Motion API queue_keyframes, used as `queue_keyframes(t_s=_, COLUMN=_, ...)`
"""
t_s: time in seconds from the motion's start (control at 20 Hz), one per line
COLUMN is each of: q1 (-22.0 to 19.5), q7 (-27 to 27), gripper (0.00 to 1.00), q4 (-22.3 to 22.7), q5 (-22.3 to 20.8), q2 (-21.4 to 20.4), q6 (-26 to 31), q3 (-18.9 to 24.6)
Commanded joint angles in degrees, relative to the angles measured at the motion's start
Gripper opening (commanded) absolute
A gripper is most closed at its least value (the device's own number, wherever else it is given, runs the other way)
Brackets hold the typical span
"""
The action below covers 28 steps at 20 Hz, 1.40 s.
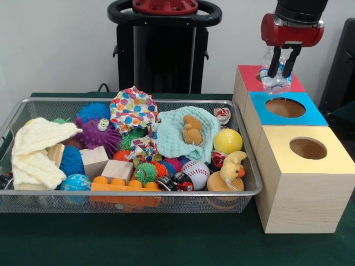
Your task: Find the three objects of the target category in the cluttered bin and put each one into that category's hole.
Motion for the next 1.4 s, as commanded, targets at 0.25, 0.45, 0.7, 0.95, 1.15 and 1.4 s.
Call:
queue_keyframes(t_s=0.25, q1=0.48, q7=16.02, gripper=0.0, q4=-2.05, q5=3.06, q2=2.6, q6=-0.6, q3=0.18)
queue_keyframes(t_s=0.45, q1=0.75, q7=15.79, gripper=0.0, q4=-2.51, q5=3.45, q2=2.81, q6=-0.15, q3=-0.16)
queue_keyframes(t_s=0.7, q1=0.7, q7=15.38, gripper=0.0, q4=-2.86, q5=3.69, q2=2.94, q6=0.28, q3=-0.22)
queue_keyframes(t_s=0.95, q1=0.63, q7=15.38, gripper=0.0, q4=-2.66, q5=3.64, q2=2.93, q6=-0.03, q3=-0.11)
queue_keyframes(t_s=1.15, q1=0.66, q7=15.66, gripper=0.0, q4=-2.63, q5=3.65, q2=3.07, q6=-0.39, q3=0.03)
queue_keyframes(t_s=1.4, q1=0.62, q7=15.66, gripper=0.0, q4=-2.61, q5=3.63, q2=3.55, q6=-1.53, q3=0.26)
